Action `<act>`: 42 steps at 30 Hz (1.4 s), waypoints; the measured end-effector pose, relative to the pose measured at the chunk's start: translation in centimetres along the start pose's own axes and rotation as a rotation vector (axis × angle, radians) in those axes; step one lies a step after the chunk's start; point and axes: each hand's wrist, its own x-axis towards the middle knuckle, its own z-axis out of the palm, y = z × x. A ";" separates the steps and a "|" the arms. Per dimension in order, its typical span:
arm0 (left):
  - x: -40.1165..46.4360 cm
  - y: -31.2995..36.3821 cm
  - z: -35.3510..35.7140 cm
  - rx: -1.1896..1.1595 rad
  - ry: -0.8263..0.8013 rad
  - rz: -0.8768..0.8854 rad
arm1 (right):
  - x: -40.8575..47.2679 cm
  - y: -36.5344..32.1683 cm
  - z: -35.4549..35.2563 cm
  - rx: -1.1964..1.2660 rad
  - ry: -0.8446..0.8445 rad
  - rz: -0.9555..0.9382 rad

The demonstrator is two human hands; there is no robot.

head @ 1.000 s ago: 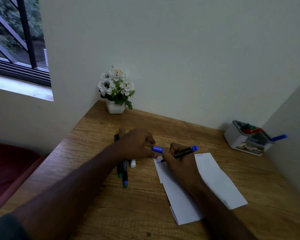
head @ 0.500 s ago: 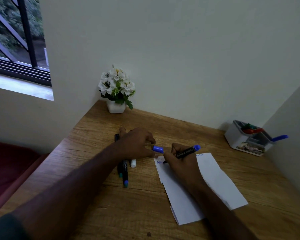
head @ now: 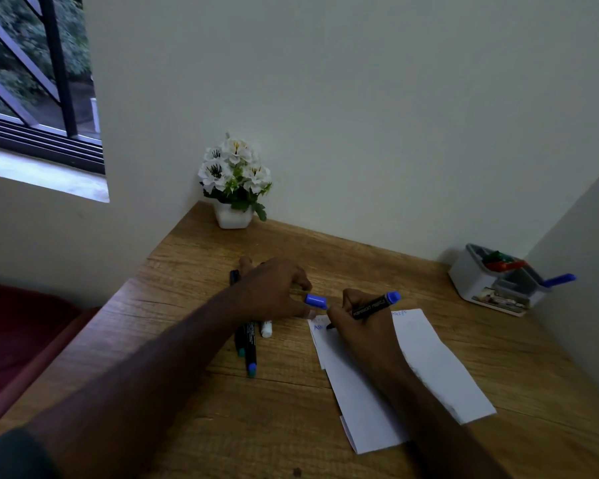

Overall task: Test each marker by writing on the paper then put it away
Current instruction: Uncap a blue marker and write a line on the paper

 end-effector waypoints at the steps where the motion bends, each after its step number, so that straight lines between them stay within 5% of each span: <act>1: 0.0 -0.1 0.1 -0.007 0.005 -0.002 | 0.0 -0.1 0.0 0.004 0.003 -0.003; 42: -0.1 0.3 -0.2 0.009 -0.025 -0.020 | 0.3 0.6 -0.9 -0.022 0.030 -0.015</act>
